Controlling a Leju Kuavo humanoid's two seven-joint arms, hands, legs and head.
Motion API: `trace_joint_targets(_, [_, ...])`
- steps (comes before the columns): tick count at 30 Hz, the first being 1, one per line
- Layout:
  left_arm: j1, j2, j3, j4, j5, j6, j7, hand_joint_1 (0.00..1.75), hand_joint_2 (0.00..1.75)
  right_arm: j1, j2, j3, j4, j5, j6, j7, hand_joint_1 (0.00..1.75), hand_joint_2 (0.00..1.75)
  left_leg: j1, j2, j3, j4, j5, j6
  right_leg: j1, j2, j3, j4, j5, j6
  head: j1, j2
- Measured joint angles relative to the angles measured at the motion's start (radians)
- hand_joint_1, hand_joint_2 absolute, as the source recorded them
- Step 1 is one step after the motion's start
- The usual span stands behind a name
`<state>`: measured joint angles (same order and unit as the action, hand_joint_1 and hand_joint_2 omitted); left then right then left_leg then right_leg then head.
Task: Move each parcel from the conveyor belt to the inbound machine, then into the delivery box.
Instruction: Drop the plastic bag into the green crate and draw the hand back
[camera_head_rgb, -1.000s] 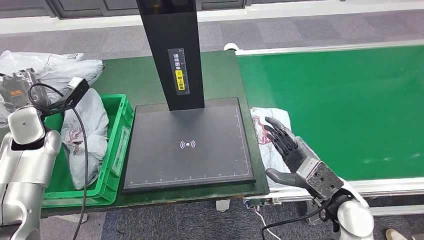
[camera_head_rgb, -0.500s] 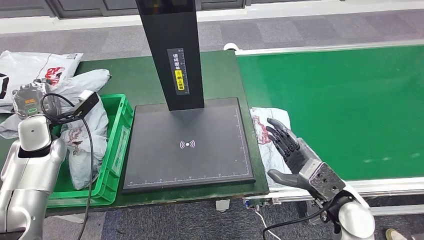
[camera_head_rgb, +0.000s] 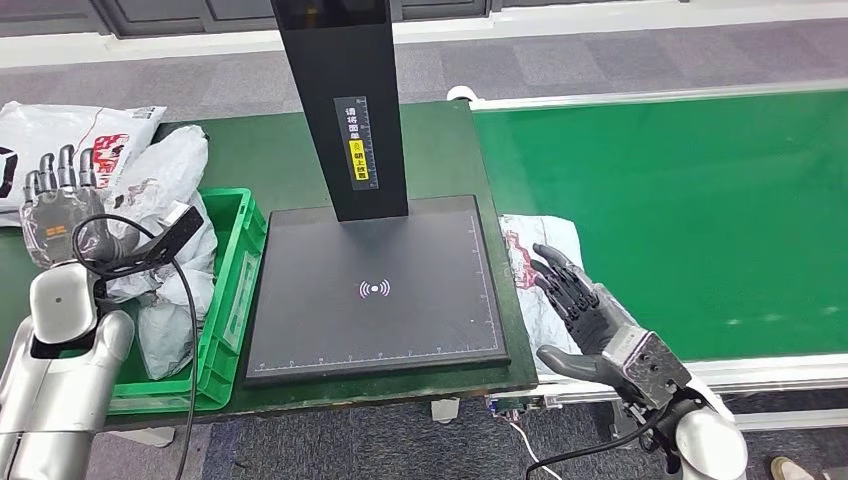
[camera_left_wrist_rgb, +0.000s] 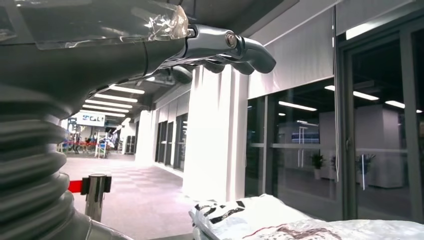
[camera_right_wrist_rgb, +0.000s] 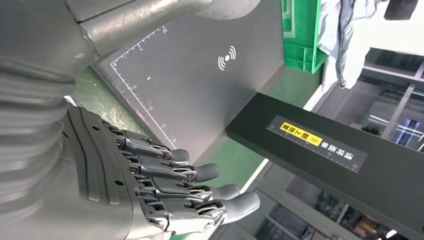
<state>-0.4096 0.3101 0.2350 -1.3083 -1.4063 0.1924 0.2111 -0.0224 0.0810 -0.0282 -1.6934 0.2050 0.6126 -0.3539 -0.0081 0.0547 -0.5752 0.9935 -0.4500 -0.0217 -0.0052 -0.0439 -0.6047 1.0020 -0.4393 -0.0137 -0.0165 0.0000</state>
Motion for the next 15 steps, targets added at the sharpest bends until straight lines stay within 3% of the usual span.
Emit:
trace_joint_targets(7, [0.023, 0.011, 0.005, -0.046, 0.034, 0.007, 0.006, 0.0, 1.75, -0.003, -0.006, 0.0, 0.006, -0.015, 0.0, 0.009, 0.0, 1.75, 0.0, 0.0, 0.0, 0.0, 0.0, 0.0, 0.0, 0.0, 0.0, 0.0, 0.0, 0.0, 0.0, 0.0])
trace_joint_targets(10, [0.024, 0.01, 0.009, -0.065, 0.127, -0.039, -0.037, 0.0, 1.75, -0.01, -0.007, 0.0, 0.009, -0.02, 0.0, 0.02, 0.0, 1.75, 0.0, 0.0, 0.0, 0.0, 0.0, 0.0, 0.0, 0.0, -0.001, 0.0, 0.0, 0.0, 0.0, 0.0])
trace_joint_targets(12, [0.015, 0.006, 0.008, -0.076, 0.304, -0.148, -0.136, 0.0, 1.75, -0.011, -0.01, -0.004, 0.009, -0.029, 0.0, 0.023, 0.0, 1.75, 0.0, 0.0, 0.0, 0.001, 0.0, 0.0, 0.0, -0.001, -0.001, 0.0, 0.0, 0.0, 0.0, 0.0])
trace_joint_targets(15, [-0.008, -0.004, 0.001, -0.098, 0.762, -0.415, -0.348, 0.0, 1.75, -0.006, -0.021, -0.023, 0.008, -0.052, 0.0, 0.022, 0.0, 1.75, 0.0, -0.001, -0.001, 0.002, 0.0, 0.0, 0.0, -0.001, -0.001, 0.0, 0.0, 0.0, 0.0, 0.0])
